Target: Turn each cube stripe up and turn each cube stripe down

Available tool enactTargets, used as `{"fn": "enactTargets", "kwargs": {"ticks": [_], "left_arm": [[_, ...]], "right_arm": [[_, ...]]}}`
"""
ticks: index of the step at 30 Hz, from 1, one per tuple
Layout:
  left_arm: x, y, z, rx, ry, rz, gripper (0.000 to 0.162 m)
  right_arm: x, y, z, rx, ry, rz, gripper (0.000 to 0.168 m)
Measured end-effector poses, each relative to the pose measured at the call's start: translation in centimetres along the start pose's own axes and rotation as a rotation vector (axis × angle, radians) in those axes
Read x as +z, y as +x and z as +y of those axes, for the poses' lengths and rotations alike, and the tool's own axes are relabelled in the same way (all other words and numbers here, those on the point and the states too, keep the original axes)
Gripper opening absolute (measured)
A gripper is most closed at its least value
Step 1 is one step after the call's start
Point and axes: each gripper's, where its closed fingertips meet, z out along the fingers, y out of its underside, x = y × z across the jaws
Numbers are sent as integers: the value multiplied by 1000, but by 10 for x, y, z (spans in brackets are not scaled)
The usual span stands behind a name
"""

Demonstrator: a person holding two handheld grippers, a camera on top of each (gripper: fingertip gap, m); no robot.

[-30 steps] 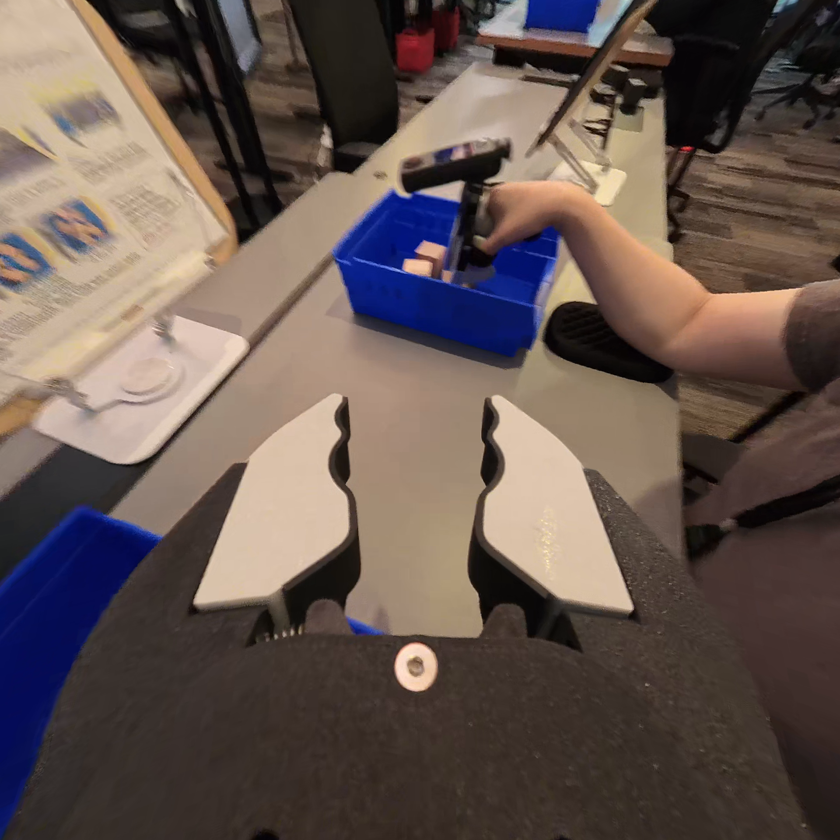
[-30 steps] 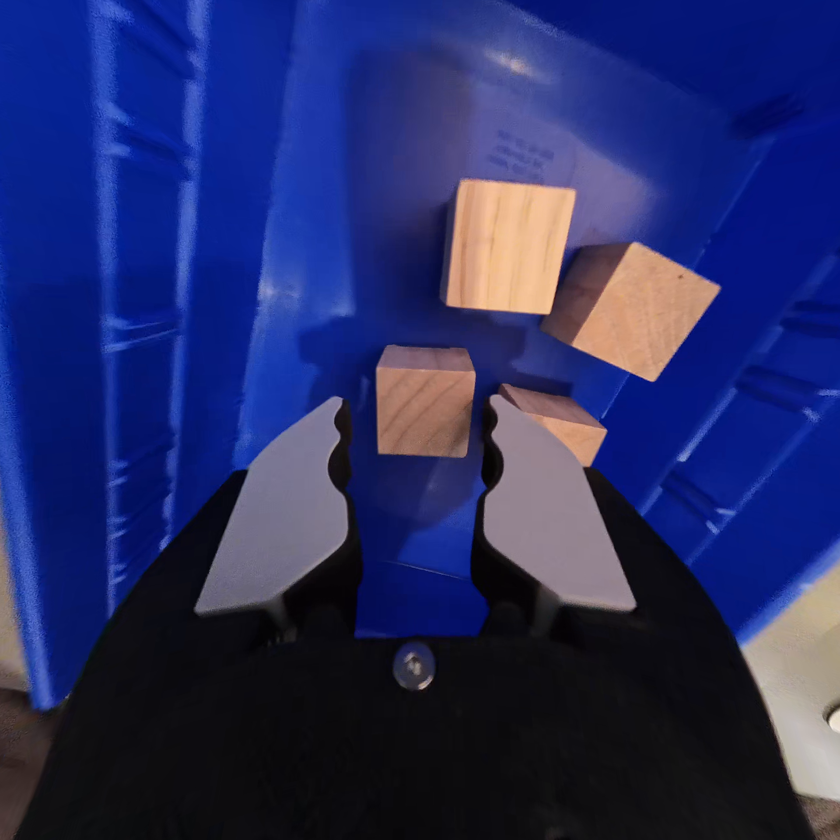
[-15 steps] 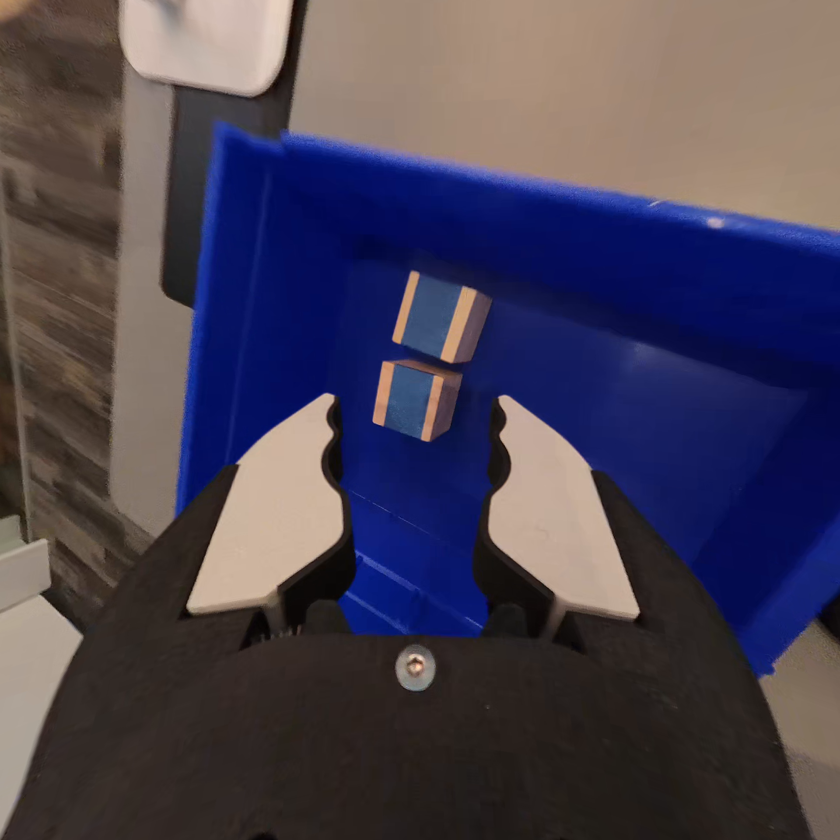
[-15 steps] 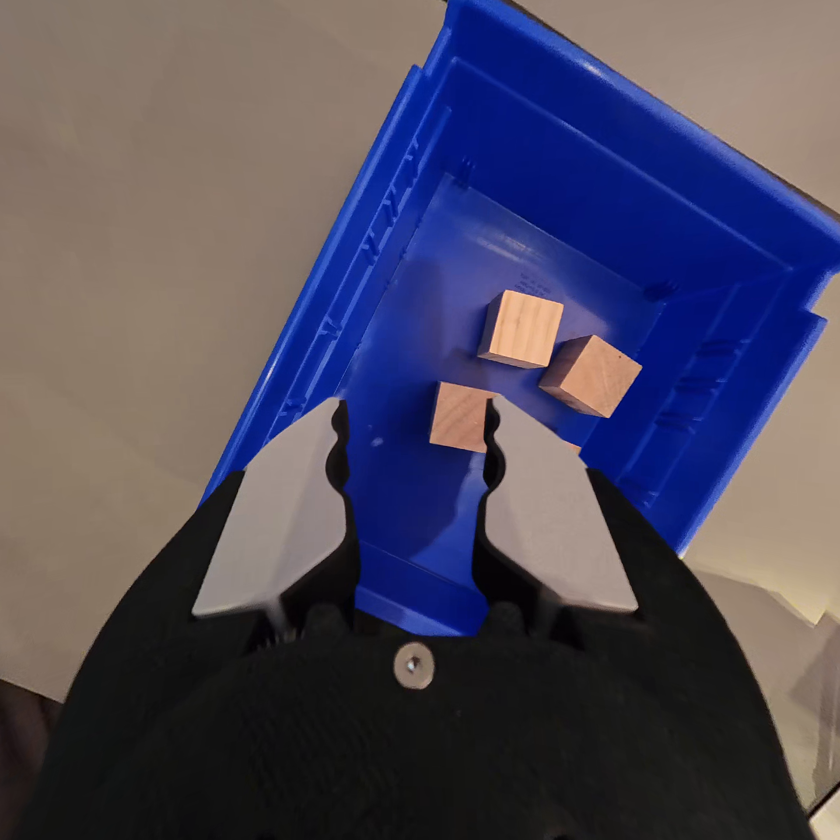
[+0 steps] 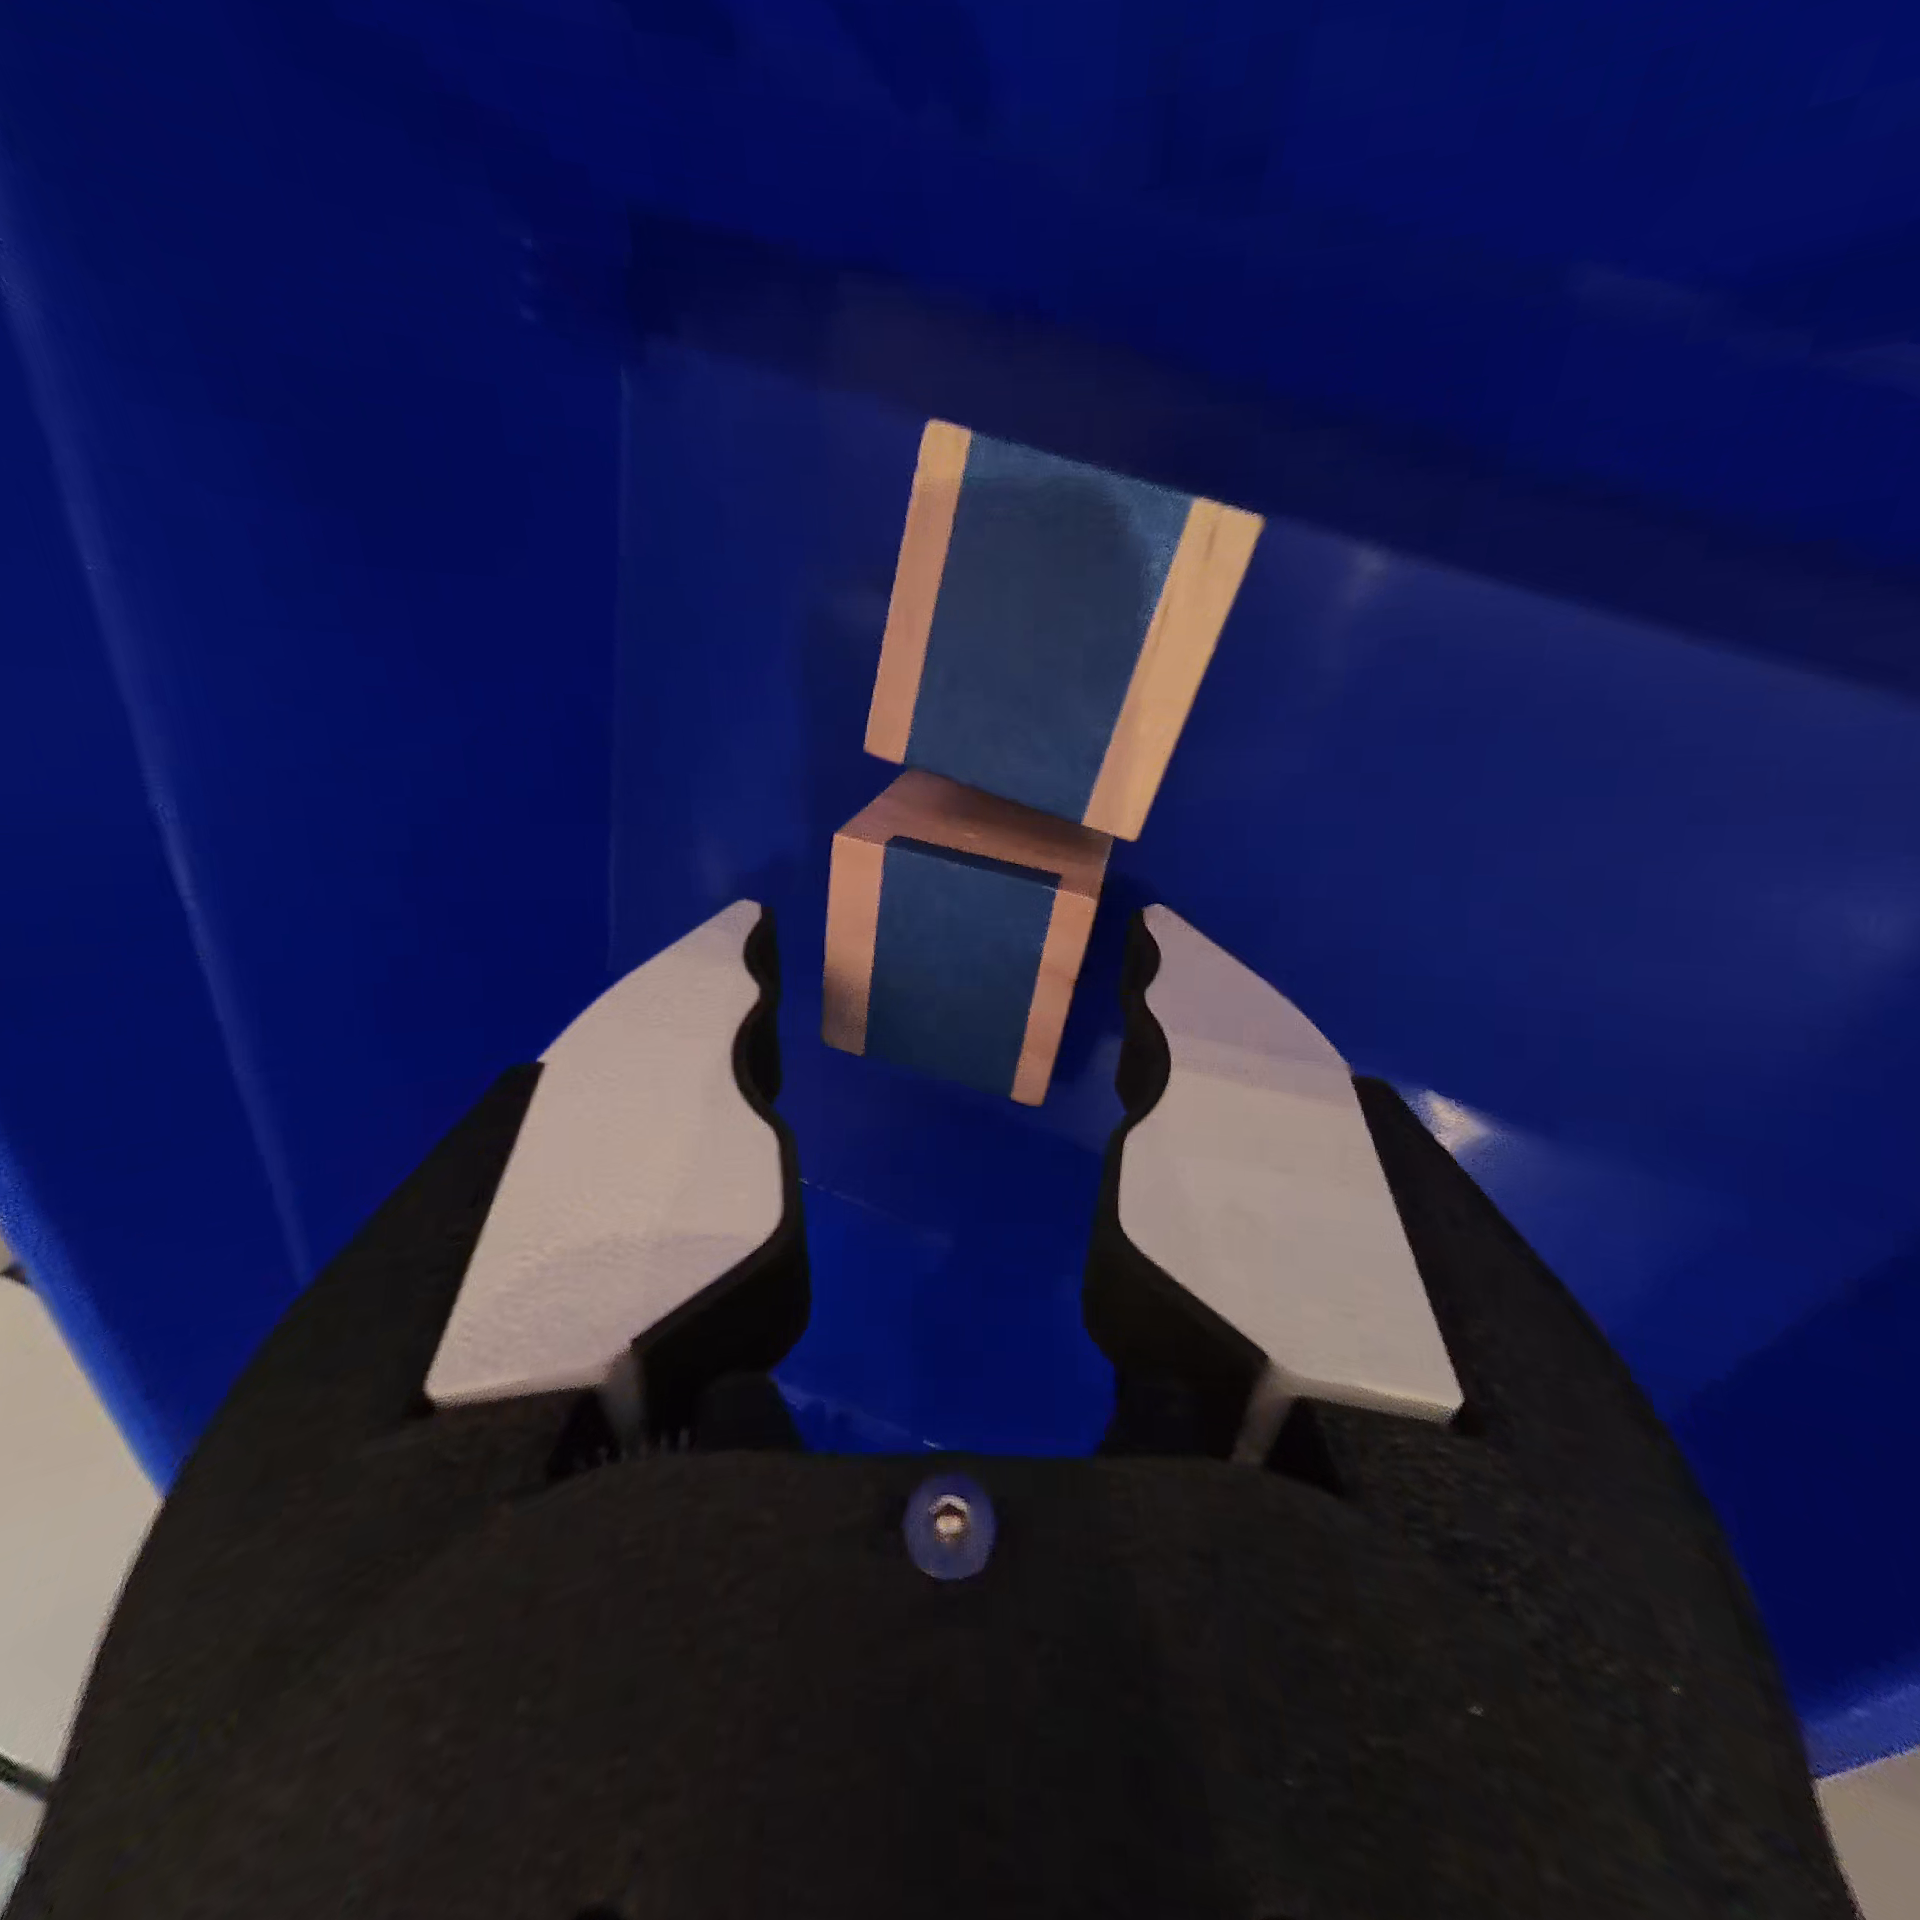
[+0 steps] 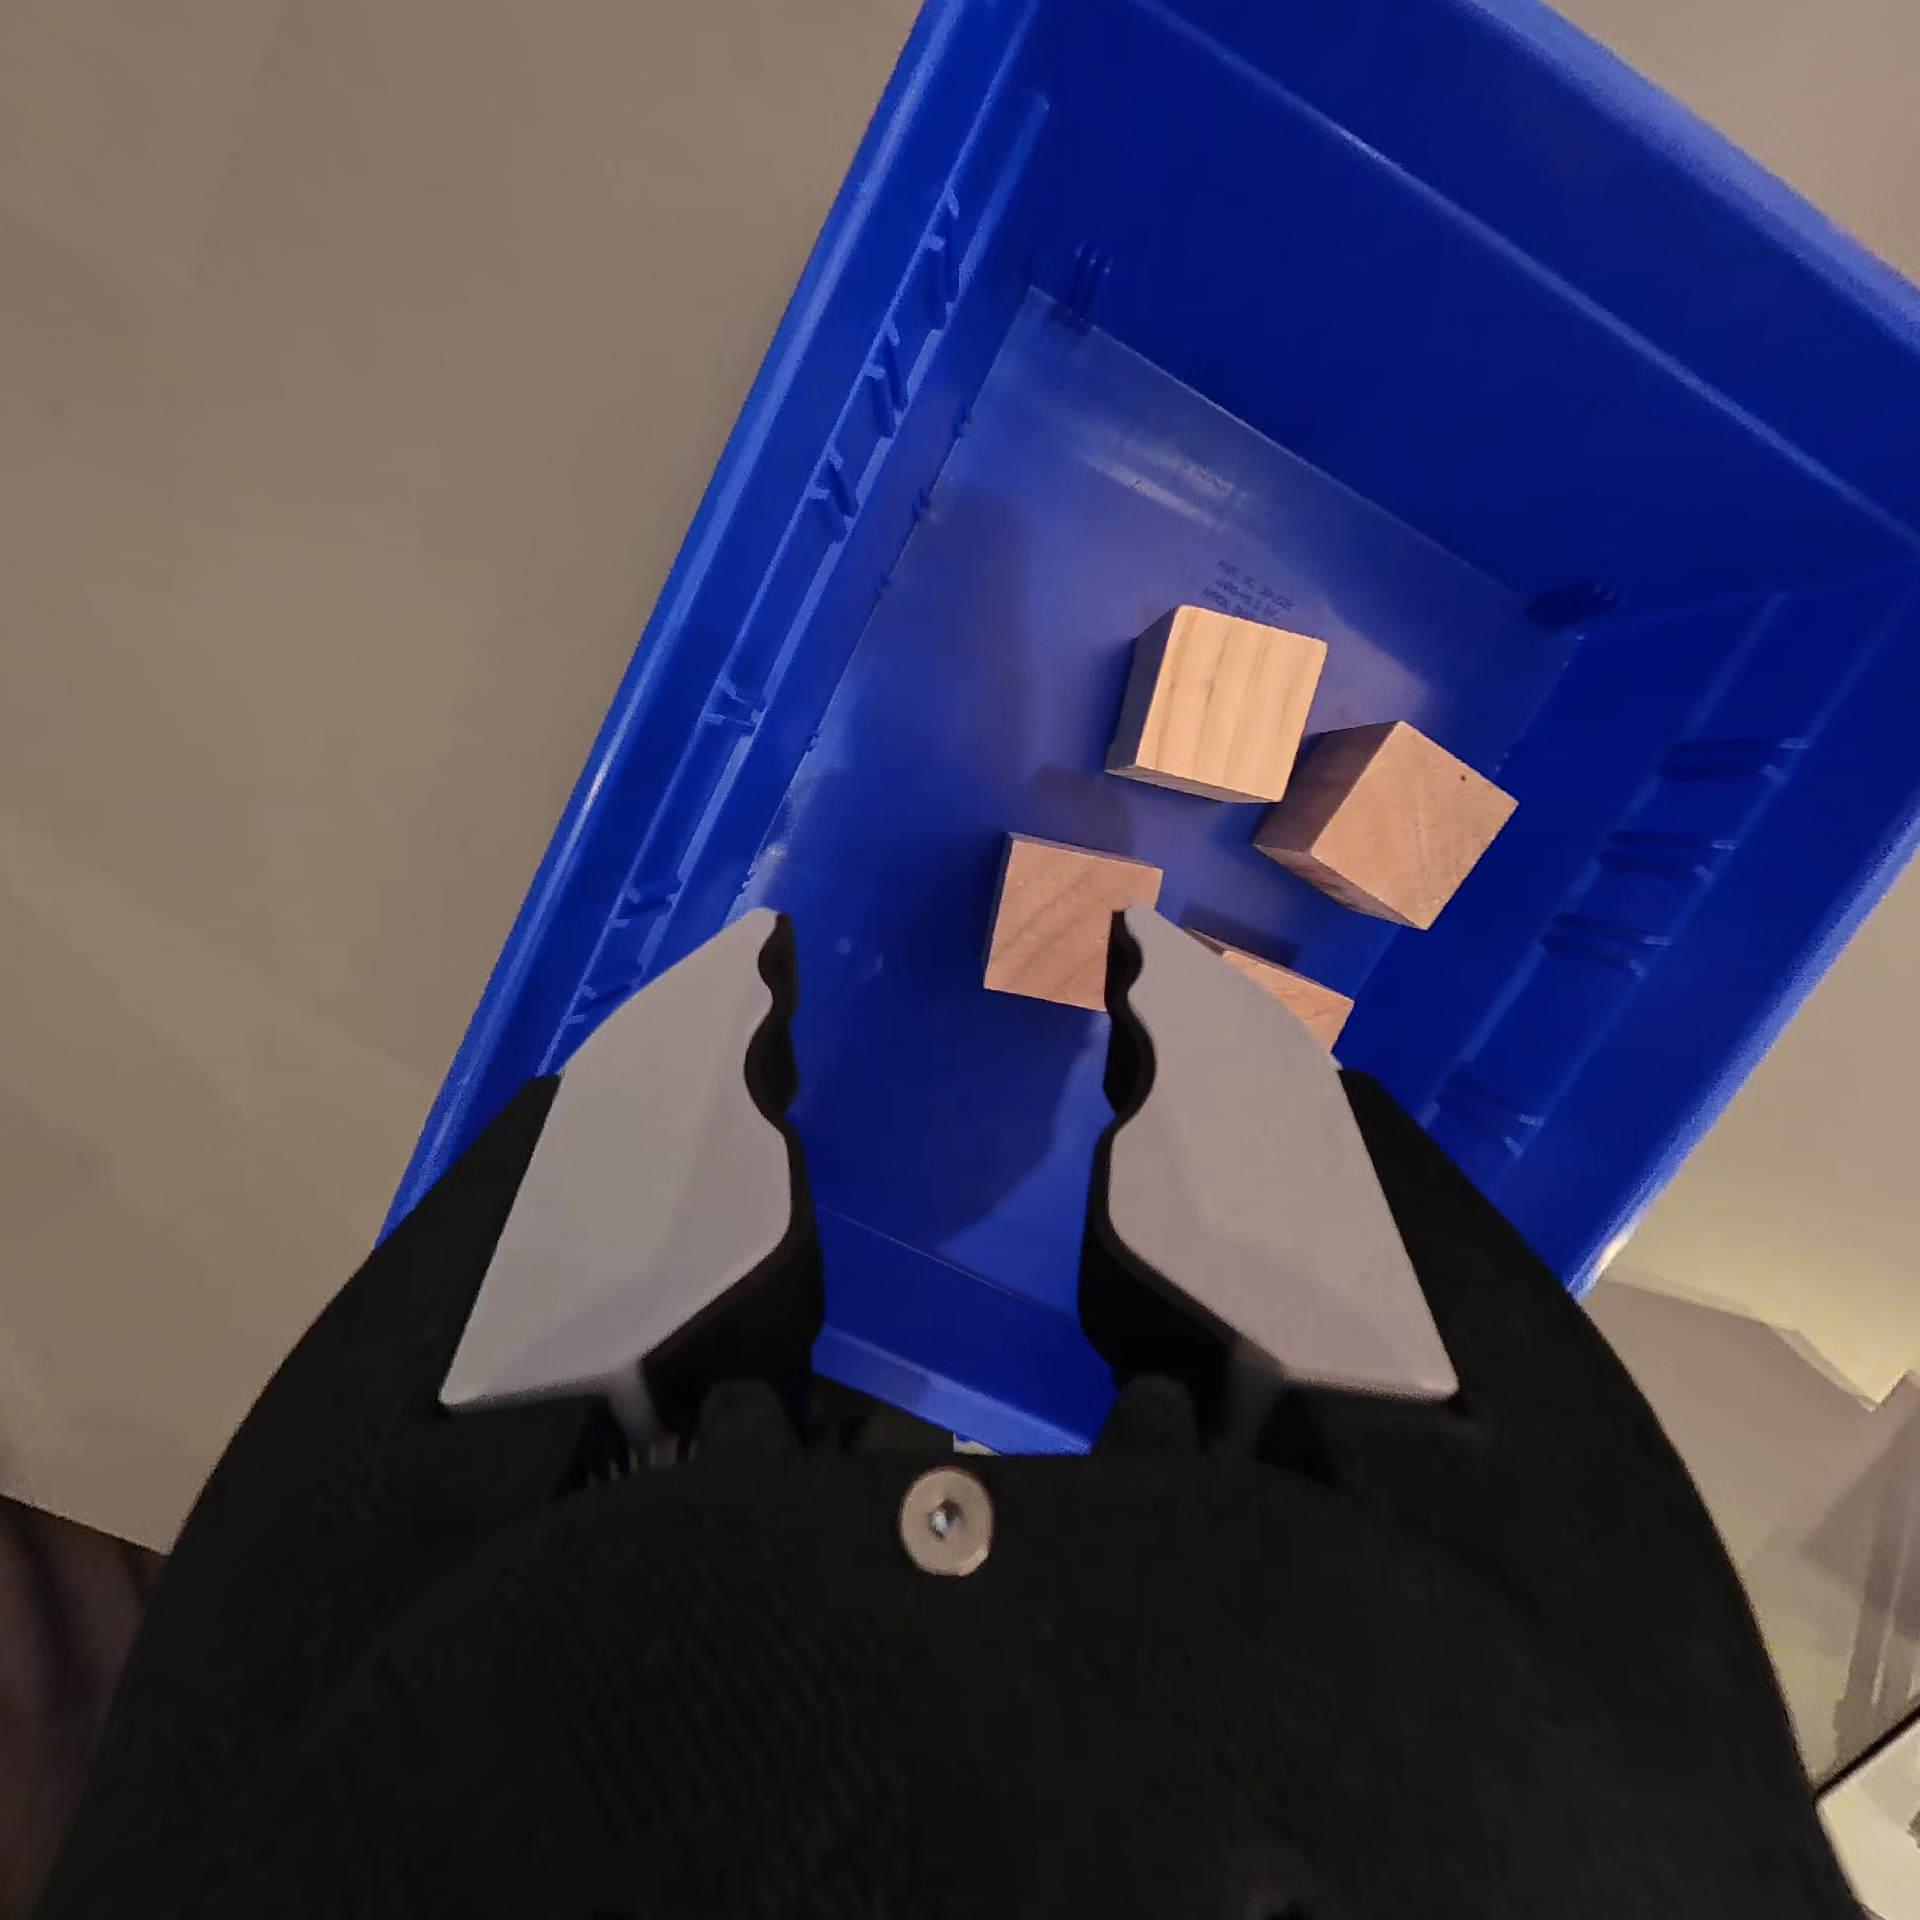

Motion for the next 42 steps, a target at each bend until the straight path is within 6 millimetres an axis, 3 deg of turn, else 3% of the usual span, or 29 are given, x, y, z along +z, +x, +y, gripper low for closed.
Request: {"fn": "enactTargets", "kwargs": {"ticks": [6, 9, 12, 15, 18, 21, 24, 27, 30, 34, 42], "left_arm": [[1, -2, 4, -55, -33, 14, 50], [-25, -16, -2, -117, 44, -48, 50], [-84, -45, -15, -230, 213, -168, 50], [-159, -52, -53, -382, 465, -166, 50], [-225, -26, -112, -497, 750, 30, 49], [-259, 11, -162, -511, 882, 222, 49], [-269, 48, -202, -482, 915, 376, 49], [-276, 93, -234, -454, 910, 606, 49], [-280, 130, -257, -418, 905, 747, 49], [-288, 152, -277, -399, 963, 803, 49], [-277, 179, -282, -342, 898, 884, 49]], "right_arm": [[-2, 5, 0, 0, 3, 18, 58], [-15, 9, -5, 20, 60, 37, 56], [-43, 22, -19, 41, 193, 138, 55], [-93, 18, -59, 1, 497, 243, 54], [-154, -31, -101, -235, 928, 278, 62], [-189, -85, -113, -435, 1227, 292, 64], [-190, -137, -113, -601, 1324, 190, 63], [-178, -185, -107, -795, 1370, 152, 65], [-165, -220, -104, -909, 1395, 184, 67], [-160, -236, -107, -918, 1451, 260, 73], [-154, -243, -108, -909, 1452, 243, 58]]}}
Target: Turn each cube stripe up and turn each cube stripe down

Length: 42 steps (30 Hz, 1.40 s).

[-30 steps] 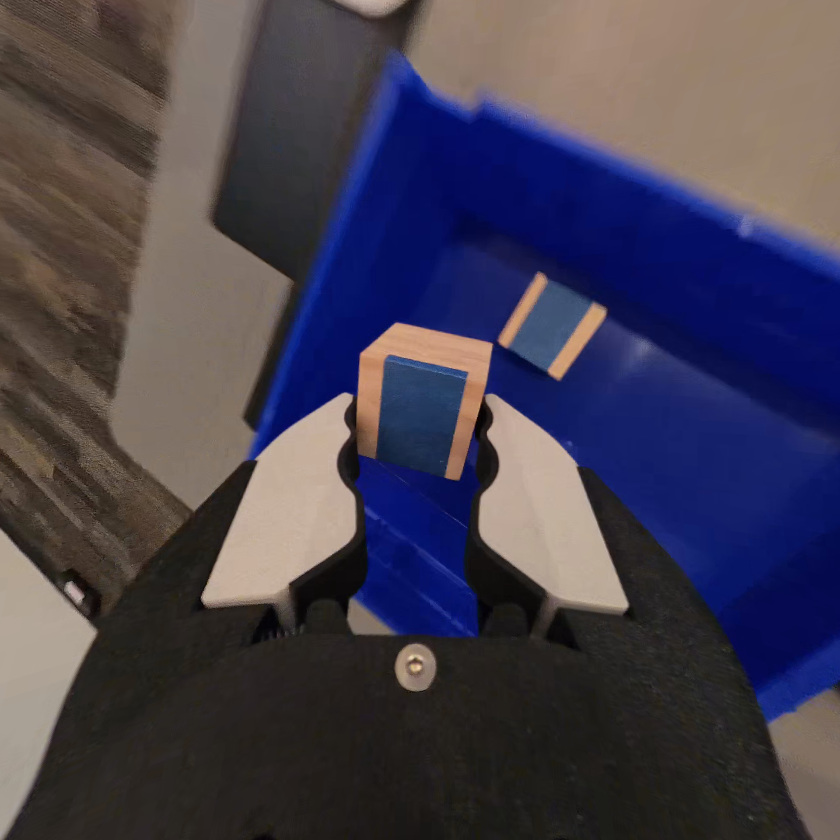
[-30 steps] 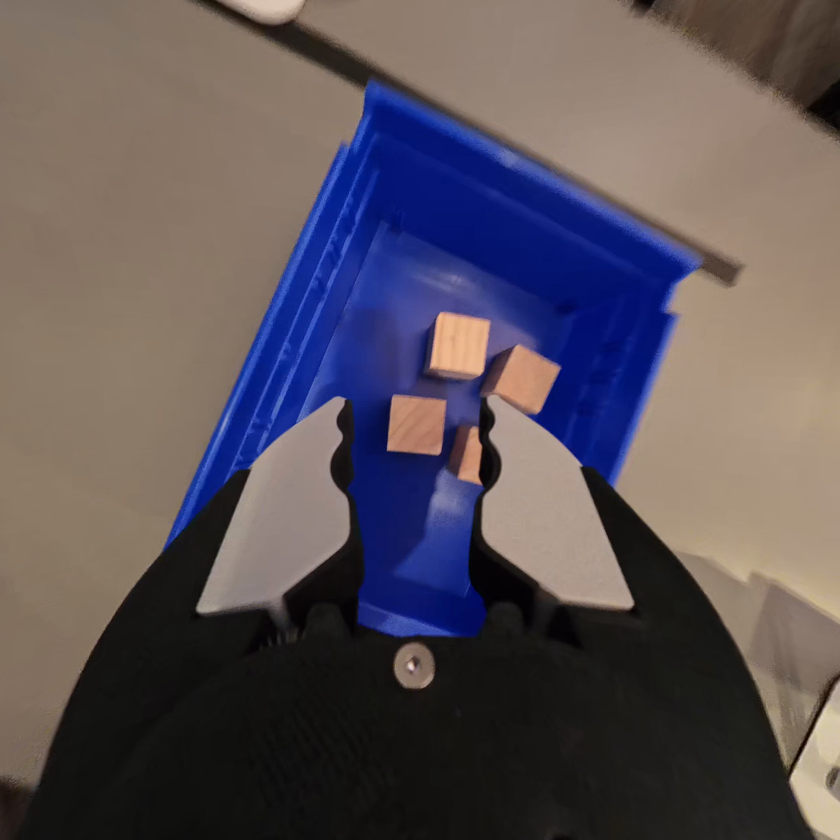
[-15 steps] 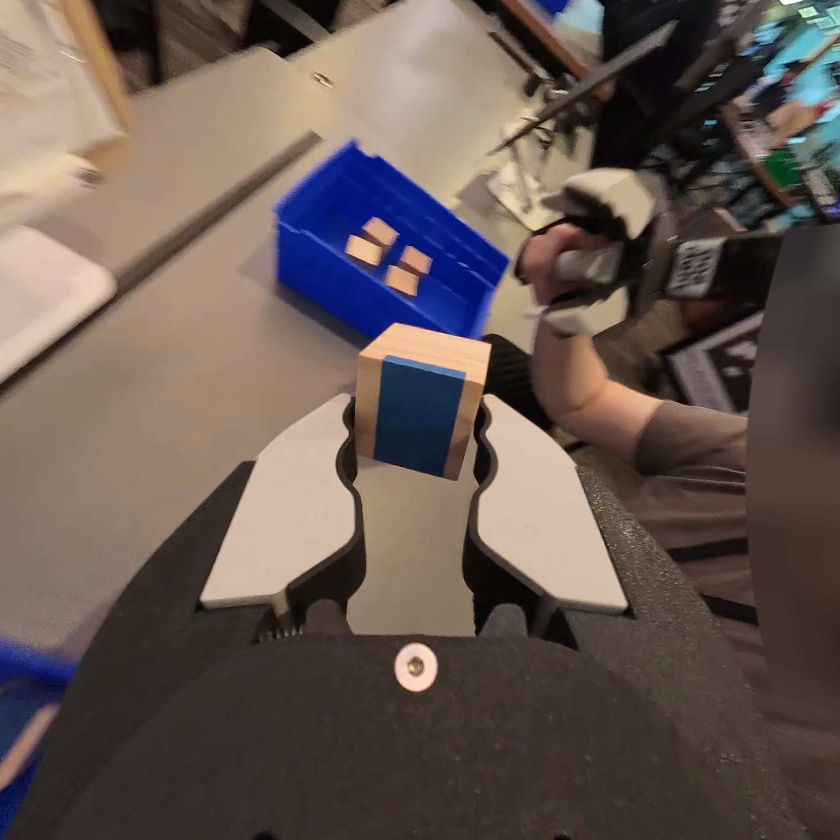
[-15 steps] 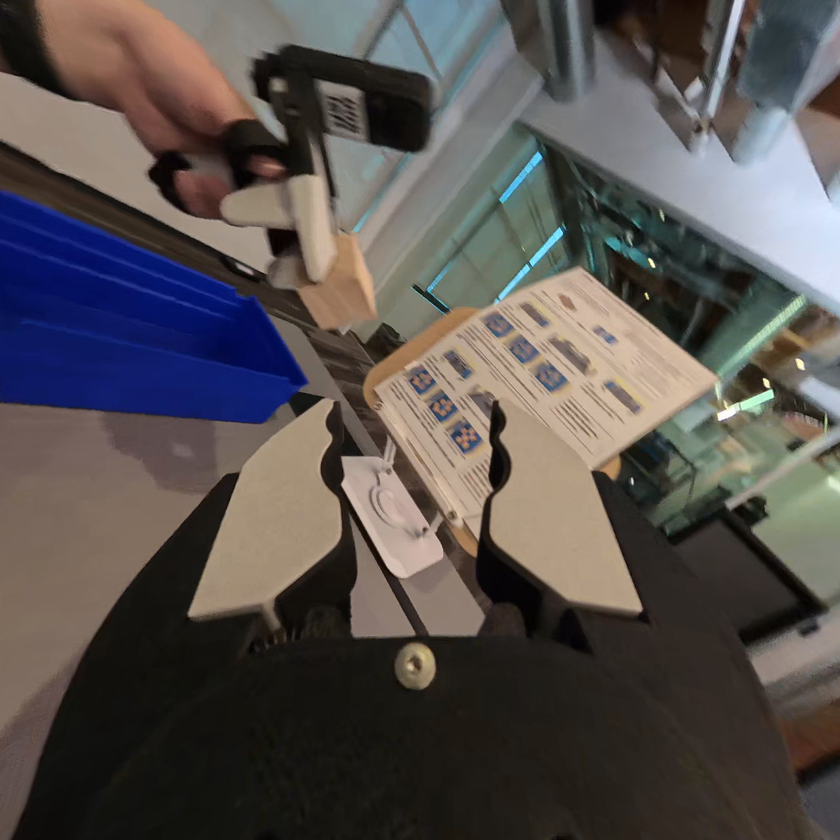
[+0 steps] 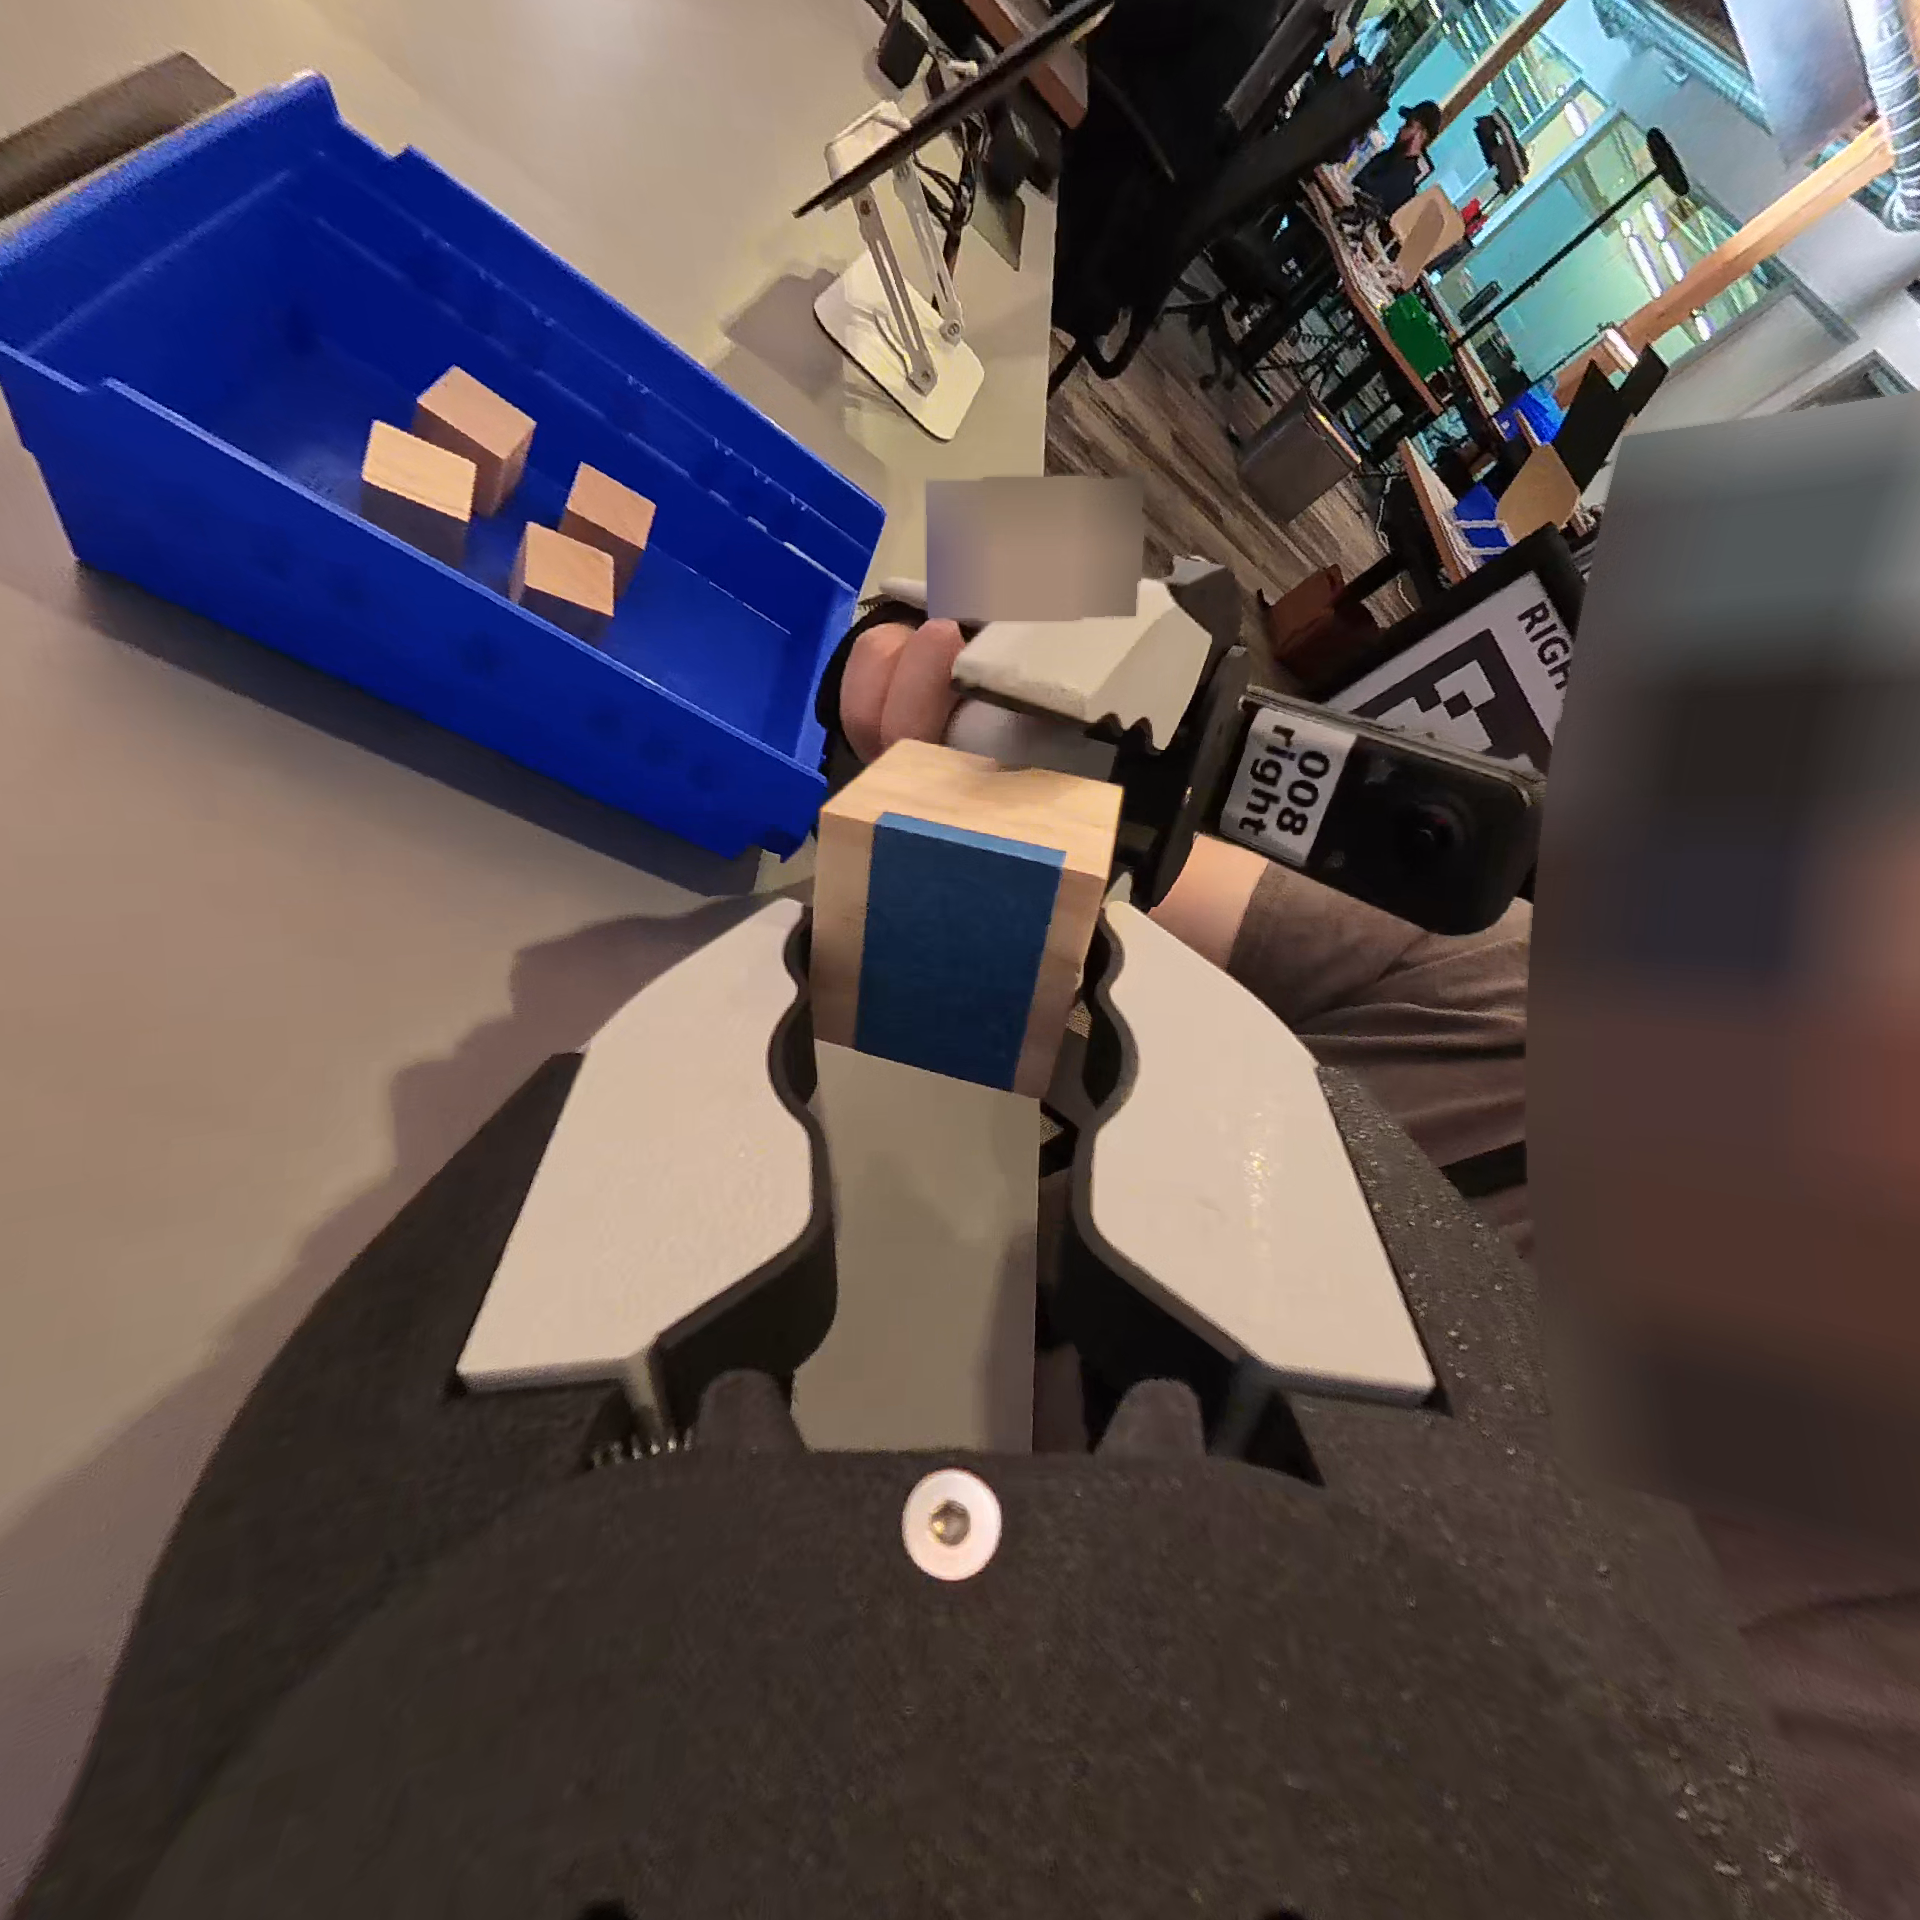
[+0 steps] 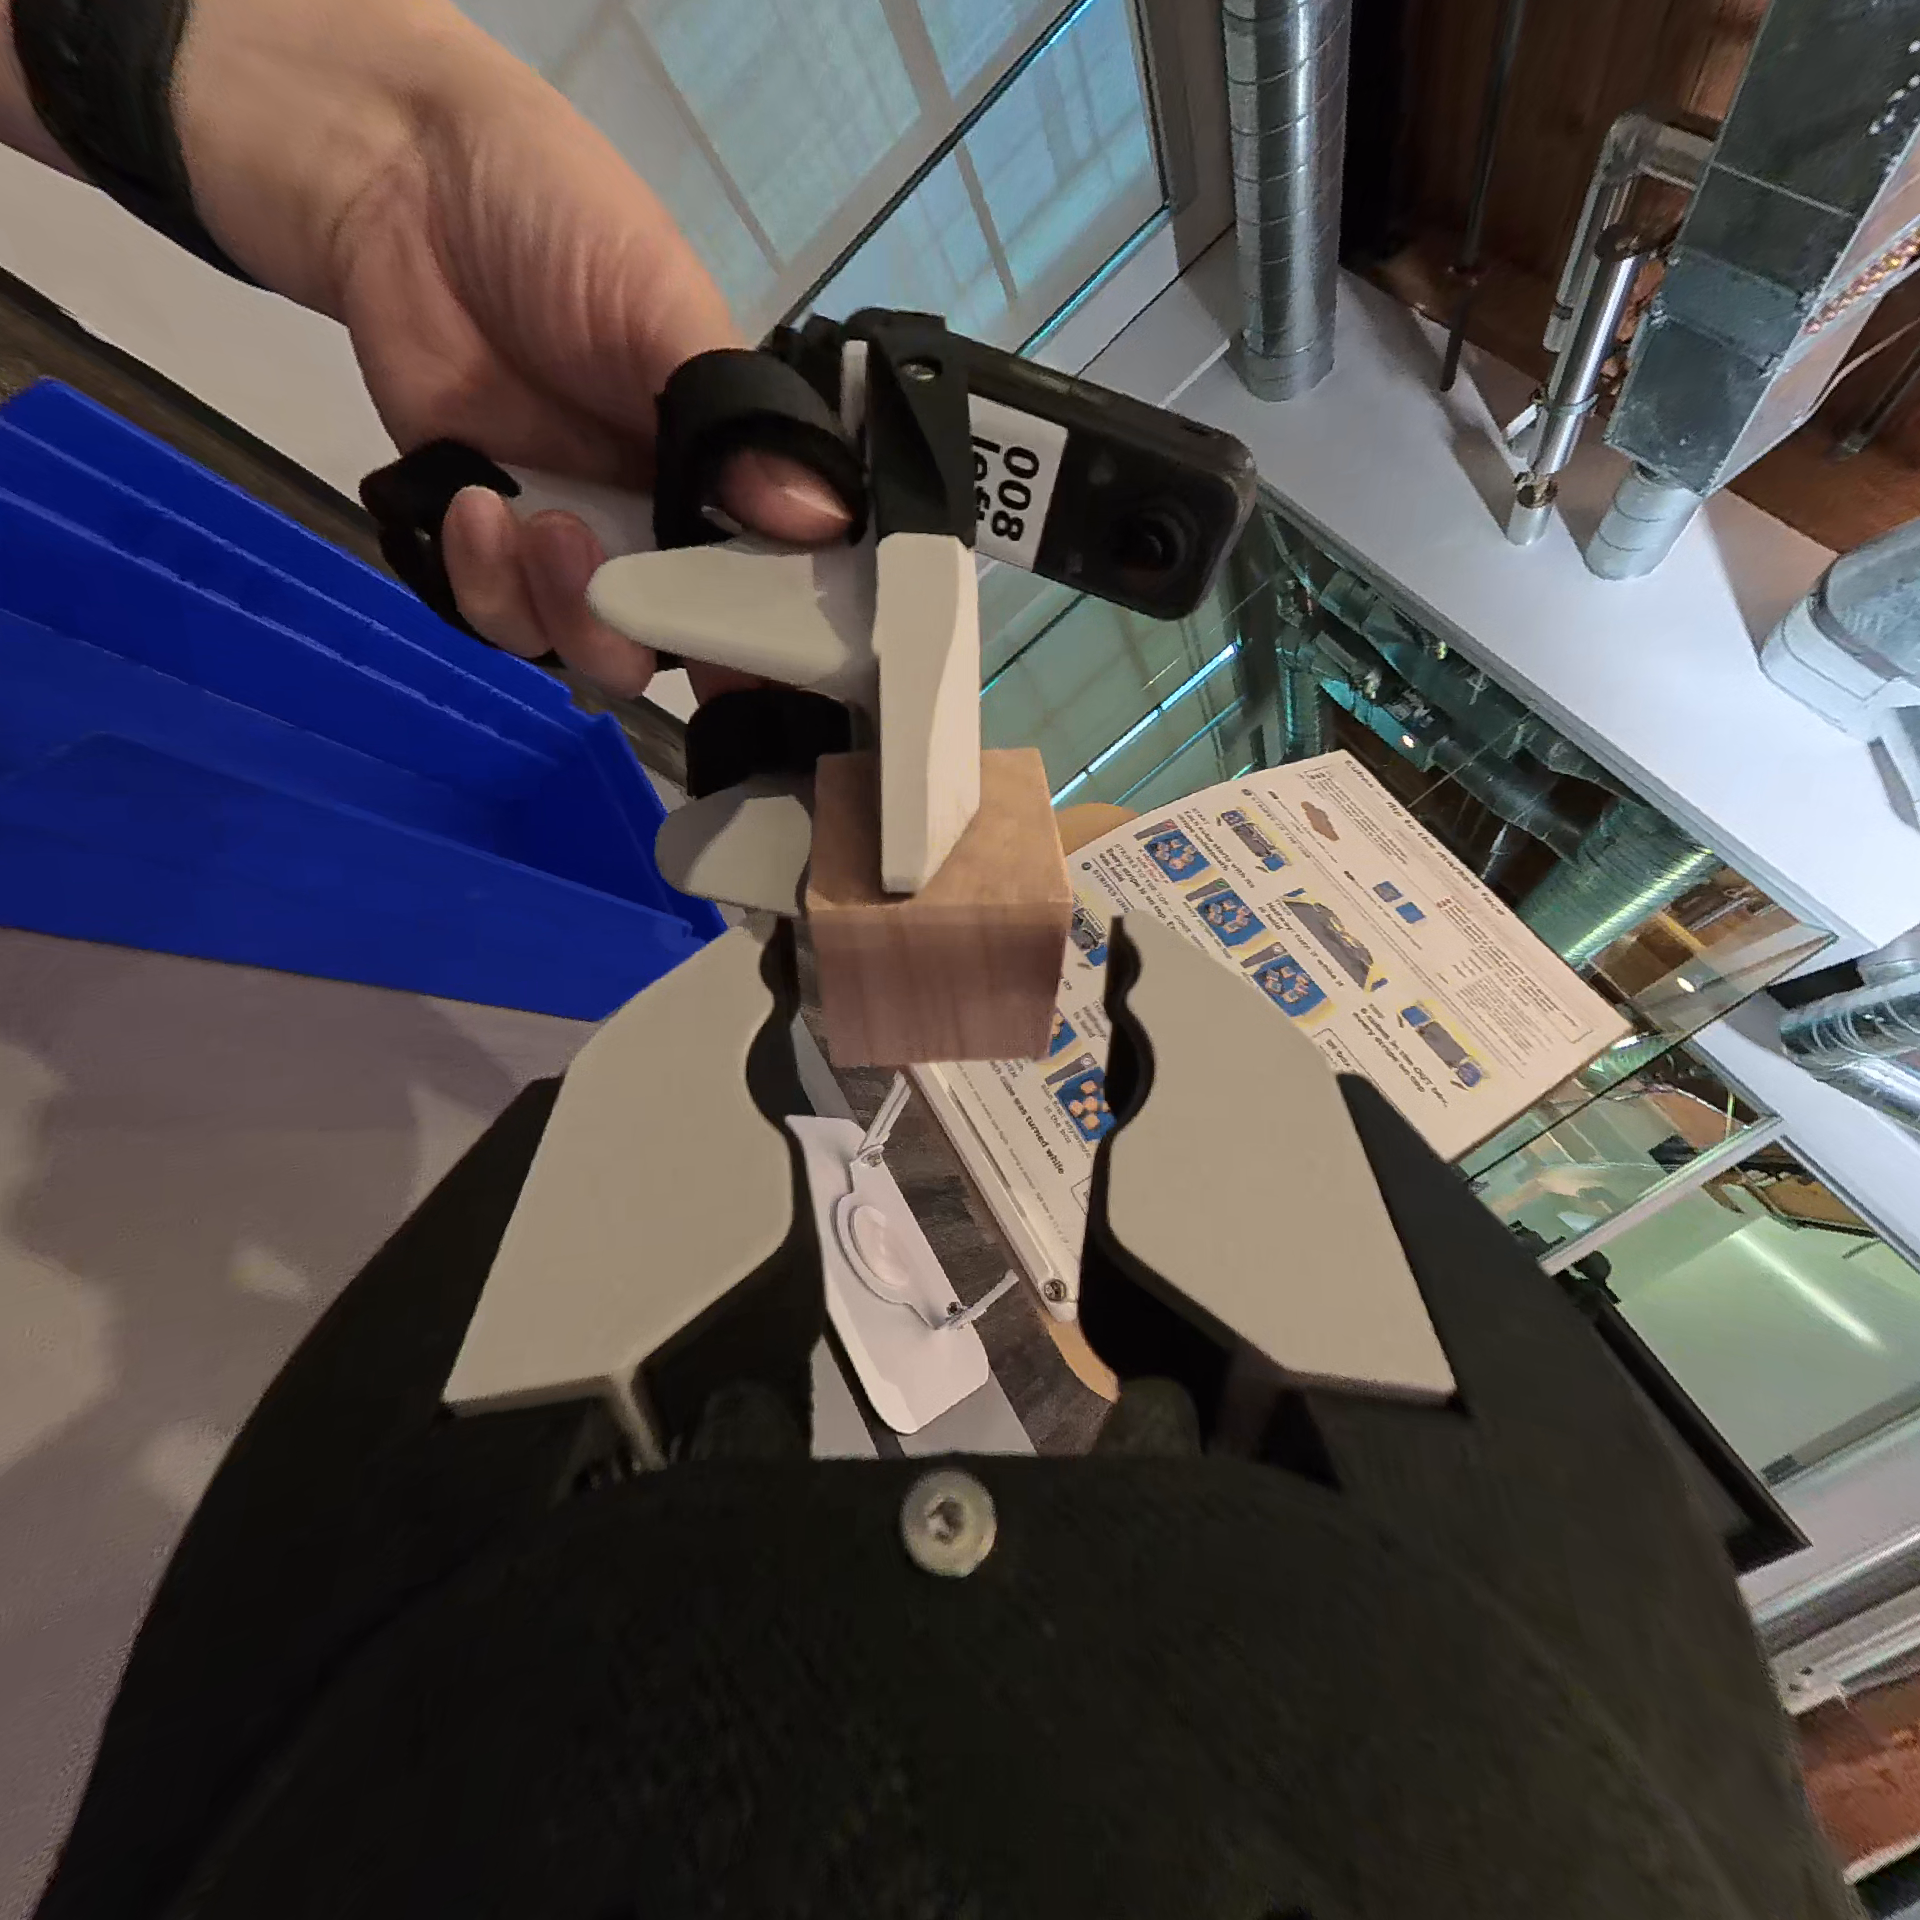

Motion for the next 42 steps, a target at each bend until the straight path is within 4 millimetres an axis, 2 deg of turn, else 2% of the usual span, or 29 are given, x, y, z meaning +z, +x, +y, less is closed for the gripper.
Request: {"fn": "enactTargets", "kwargs": {"ticks": [2, 6, 9, 10, 12, 13, 15, 17, 18, 20, 23, 25, 27, 35, 40, 42], "left_arm": [[1, -1, 3, 12, -14, -4, 49], [-1, 5, 3, 37, -16, 27, 49], [-13, 9, -8, 74, 44, 19, 53], [-20, 8, -11, 94, 64, -8, 53], [-35, 3, -15, 141, 92, -90, 54], [-43, -1, -16, 164, 103, -143, 53], [-58, -7, -13, 196, 117, -218, 53], [-70, -13, -8, 200, 114, -279, 53], [-75, -15, -6, 197, 114, -291, 53], [-83, -18, -3, 177, 125, -308, 51], [-93, -20, -4, 162, 156, -314, 49], [-98, -20, -4, 158, 168, -320, 48], [-103, -21, -3, 161, 178, -332, 48], [-113, -23, -1, 183, 183, -355, 45], [-129, -35, 5, 231, 157, -456, 47], [-141, -45, 7, 239, 150, -515, 50]], "right_arm": [[0, -5, -2, -11, 8, -19, 45], [-2, -6, -7, -8, 22, -35, 45], [-9, 7, -8, 18, -1, -74, 45], [-14, 17, 0, 27, -61, -105, 45], [-34, 40, 39, 166, -323, -203, 45], [-55, 42, 65, 311, -483, -300, 45], [-108, 37, 122, 546, -815, -415, 45], [-170, 37, 191, 556, -1208, -398, 45], [-198, 30, 216, 591, -1375, -417, 45], [-231, 9, 243, 764, -1579, -484, 45], [-249, 2, 273, 864, -1734, -447, 45], [-256, -2, 283, 852, -1781, -458, 45], [-263, -8, 284, 869, -1812, -492, 45], [-279, -12, 304, 830, -1915, -492, 46], [-278, -18, 307, 838, -1915, -516, 46], [-278, -21, 307, 860, -1911, -527, 52]]}}
